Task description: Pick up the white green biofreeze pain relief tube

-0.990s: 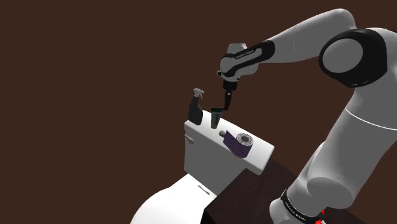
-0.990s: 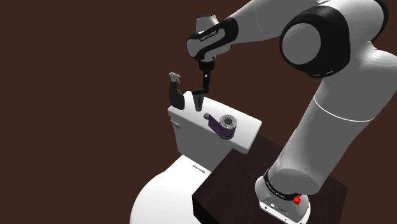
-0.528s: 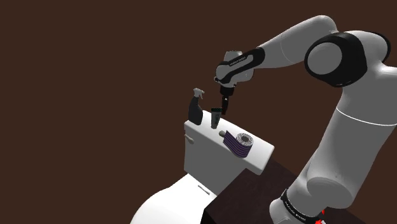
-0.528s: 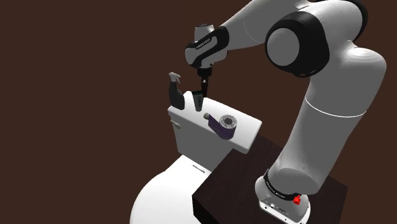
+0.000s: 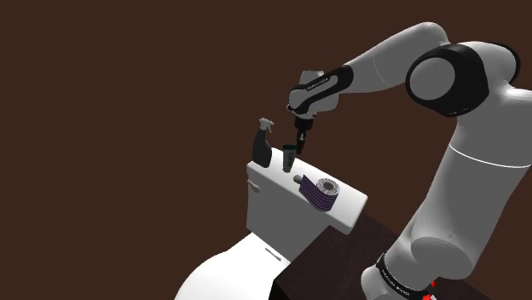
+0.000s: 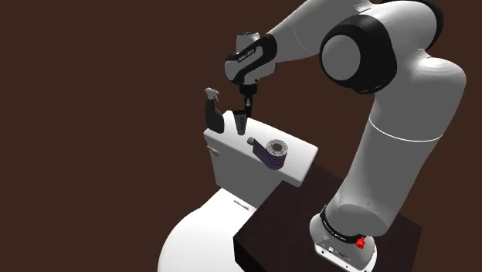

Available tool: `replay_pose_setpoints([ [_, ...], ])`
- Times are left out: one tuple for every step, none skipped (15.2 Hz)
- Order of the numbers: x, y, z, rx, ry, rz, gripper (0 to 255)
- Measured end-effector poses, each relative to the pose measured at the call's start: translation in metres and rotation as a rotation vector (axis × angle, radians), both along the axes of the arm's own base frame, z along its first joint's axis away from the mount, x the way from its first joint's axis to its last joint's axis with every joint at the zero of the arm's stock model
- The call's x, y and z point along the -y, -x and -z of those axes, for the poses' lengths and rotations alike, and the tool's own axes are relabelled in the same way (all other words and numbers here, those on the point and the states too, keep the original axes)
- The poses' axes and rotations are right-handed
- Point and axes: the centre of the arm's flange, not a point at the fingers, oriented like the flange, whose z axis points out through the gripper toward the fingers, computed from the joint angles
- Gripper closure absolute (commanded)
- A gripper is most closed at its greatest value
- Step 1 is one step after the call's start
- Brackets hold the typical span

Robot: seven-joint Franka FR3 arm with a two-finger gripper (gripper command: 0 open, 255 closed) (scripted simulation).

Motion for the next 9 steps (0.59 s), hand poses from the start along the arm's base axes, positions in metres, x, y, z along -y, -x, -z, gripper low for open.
replay_pose_setpoints([
  [0.0, 0.0, 0.0, 0.0, 0.0, 0.0, 255],
  [0.0, 0.0, 0.0, 0.0, 0.0, 0.0, 255],
  [0.0, 0.0, 0.0, 0.0, 0.0, 0.0, 255],
  [0.0, 0.0, 0.0, 0.001, 0.0, 0.0, 255],
  [0.0, 0.0, -0.002, 0.0, 0.0, 0.0, 255],
  [0.0, 0.0, -0.006, -0.001, 0.0, 0.0, 255],
  [-0.001, 0.0, -0.01, -0.001, 0.0, 0.0, 255],
  [0.0, 0.0, -0.015, -0.001, 0.0, -0.001, 255],
  [0.001, 0.001, -0.018, -0.001, 0.0, -0.001, 255],
])
